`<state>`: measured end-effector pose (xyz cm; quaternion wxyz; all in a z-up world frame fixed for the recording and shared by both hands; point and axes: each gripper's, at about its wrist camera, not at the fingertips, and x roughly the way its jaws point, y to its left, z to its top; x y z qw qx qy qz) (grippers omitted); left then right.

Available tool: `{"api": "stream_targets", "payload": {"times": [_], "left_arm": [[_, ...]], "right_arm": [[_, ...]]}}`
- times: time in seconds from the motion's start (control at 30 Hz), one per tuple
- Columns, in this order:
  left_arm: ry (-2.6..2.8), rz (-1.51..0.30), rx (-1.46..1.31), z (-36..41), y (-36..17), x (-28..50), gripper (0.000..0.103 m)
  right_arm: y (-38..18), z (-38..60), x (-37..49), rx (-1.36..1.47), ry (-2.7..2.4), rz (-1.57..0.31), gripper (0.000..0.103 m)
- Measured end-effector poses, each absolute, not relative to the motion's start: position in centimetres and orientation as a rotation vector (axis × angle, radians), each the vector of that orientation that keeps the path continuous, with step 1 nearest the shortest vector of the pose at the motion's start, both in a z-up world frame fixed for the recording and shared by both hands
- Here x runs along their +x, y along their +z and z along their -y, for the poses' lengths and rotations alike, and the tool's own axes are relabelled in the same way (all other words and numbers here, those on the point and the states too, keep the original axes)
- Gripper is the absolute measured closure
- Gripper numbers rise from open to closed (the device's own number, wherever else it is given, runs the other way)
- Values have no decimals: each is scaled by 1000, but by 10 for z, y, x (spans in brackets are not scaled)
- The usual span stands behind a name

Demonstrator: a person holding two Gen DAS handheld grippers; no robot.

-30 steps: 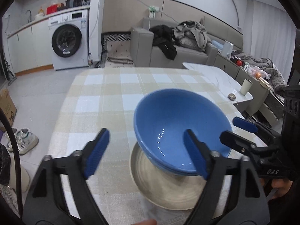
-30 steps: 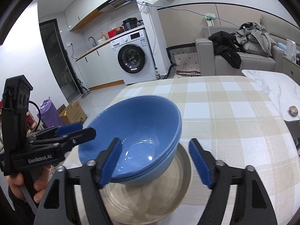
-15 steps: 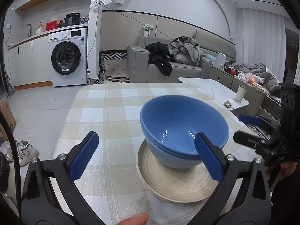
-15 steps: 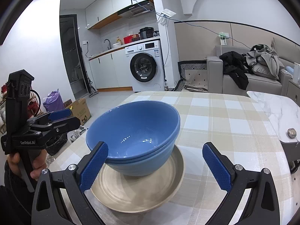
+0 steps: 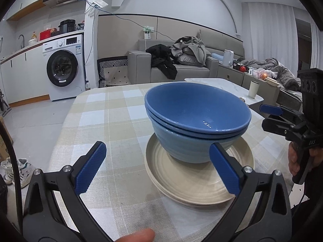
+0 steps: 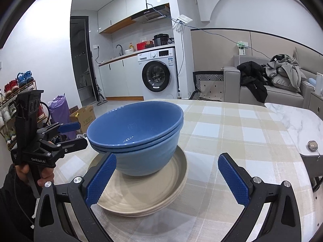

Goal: Organize plates and bowls

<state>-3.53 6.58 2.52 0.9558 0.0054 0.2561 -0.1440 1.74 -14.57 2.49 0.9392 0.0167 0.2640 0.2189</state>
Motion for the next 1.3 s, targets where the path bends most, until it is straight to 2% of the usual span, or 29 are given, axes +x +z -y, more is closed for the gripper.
{"api": "stream_targets", "payload": {"times": [1.3], "left_arm": [[-291, -455, -33, -71, -2, -28, 1]], "right_arm": [[8, 142, -3, 10, 513, -419, 0]]}}
